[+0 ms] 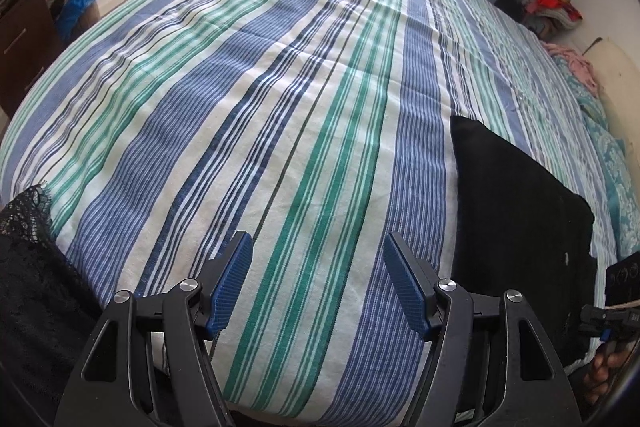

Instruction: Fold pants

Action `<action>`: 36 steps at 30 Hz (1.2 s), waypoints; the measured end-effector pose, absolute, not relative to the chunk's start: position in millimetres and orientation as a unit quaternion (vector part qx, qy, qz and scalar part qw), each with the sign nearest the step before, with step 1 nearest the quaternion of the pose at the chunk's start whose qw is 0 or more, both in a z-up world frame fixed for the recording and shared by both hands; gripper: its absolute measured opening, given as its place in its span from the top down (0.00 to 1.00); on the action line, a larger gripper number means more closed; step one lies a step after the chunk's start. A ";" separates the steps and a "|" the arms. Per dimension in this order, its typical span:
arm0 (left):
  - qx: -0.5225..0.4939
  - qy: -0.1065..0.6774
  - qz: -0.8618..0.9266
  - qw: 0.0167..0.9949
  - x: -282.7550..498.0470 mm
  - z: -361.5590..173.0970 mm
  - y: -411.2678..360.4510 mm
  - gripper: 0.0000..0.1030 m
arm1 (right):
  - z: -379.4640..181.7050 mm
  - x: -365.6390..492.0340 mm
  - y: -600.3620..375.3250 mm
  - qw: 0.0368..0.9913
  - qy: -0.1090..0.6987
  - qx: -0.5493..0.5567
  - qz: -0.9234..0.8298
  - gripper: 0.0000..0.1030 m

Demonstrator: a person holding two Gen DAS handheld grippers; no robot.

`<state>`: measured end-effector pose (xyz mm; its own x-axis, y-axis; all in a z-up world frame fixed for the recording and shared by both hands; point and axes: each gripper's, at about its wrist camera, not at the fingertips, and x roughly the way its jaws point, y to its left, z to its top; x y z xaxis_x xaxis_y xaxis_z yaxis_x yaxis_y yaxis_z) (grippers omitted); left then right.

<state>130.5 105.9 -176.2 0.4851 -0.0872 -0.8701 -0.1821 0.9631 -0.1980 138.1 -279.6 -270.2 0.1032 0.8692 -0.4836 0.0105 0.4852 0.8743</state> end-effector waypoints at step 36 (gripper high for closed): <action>-0.044 0.490 -0.080 0.867 113.3 -146.6 23.4 0.32 | -196.1 63.5 -402.4 0.776 0.553 0.276 0.128 0.80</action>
<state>113.3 23.4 -146.6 0.5077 -0.1816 -0.8422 0.0949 0.9834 -0.1548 63.5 -402.4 -196.1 0.3557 0.5039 -0.7871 0.1062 0.8150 0.5697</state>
